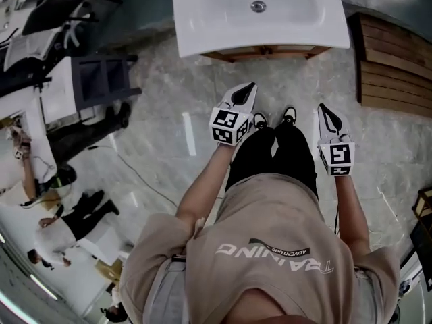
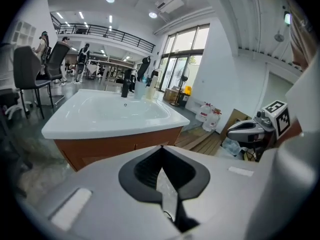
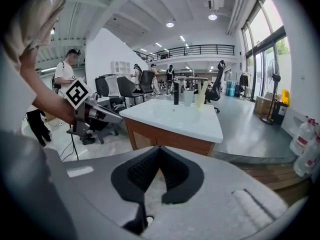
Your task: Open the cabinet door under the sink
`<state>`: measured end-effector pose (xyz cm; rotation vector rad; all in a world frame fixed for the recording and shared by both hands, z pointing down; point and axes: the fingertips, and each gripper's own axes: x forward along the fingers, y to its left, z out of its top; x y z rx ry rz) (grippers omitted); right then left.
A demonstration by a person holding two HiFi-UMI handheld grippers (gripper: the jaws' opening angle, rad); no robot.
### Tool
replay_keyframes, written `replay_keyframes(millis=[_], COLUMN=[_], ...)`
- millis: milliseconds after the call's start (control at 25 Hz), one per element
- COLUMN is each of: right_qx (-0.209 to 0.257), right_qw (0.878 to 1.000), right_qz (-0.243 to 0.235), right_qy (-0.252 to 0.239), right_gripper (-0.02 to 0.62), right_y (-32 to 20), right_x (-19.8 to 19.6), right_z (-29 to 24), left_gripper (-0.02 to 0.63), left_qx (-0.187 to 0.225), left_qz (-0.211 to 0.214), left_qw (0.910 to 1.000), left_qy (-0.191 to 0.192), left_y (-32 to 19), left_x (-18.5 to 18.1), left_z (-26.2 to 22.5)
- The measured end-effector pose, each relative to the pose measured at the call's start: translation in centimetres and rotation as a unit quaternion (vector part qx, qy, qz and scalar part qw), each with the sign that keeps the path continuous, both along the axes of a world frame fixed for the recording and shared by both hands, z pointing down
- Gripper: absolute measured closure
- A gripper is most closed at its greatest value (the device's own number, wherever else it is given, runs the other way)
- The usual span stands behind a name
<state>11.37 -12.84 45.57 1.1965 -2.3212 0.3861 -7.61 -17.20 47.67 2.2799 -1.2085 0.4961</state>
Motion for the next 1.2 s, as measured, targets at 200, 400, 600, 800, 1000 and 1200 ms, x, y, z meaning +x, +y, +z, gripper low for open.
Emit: replay_keyframes(millis=[200,400,600,800,1000,1200], right_qx=[-0.01,-0.021,-0.029,-0.057,-0.082,-0.084], right_qw=[1.0,1.0,0.999,0.998,0.996,0.996], right_qz=[-0.006,0.005,-0.005,-0.011,0.01,0.016], right_qy=[-0.01,-0.018,-0.028,-0.032,-0.038,-0.035], right_gripper=[0.594,0.594,0.594,0.594,0.594,0.594], right_y=[-3.0,-5.5,-7.0,-7.2,-7.1,-7.3], right_x=[0.3,0.3,-0.7,-1.0,-1.1,-1.9], right_z=[3.8,7.0,10.3,14.9,18.8,21.3], left_gripper=[0.591,0.591,0.591,0.591,0.591,0.591], left_qx=[-0.017,-0.048,-0.071,-0.097,-0.106,-0.11], left_qz=[-0.035,-0.087,-0.128,-0.143,-0.134,-0.134], left_qw=[0.9989,0.9923,0.9863,0.9829,0.9842,0.9837], left_qy=[0.025,0.074,0.076,0.065,0.047,0.047], left_y=[-1.8,-3.4,-4.1,-4.0,-4.3,-4.9], left_x=[1.5,1.3,0.4,0.6,0.8,0.4], left_z=[2.9,6.2,11.3,16.8,20.8,23.6])
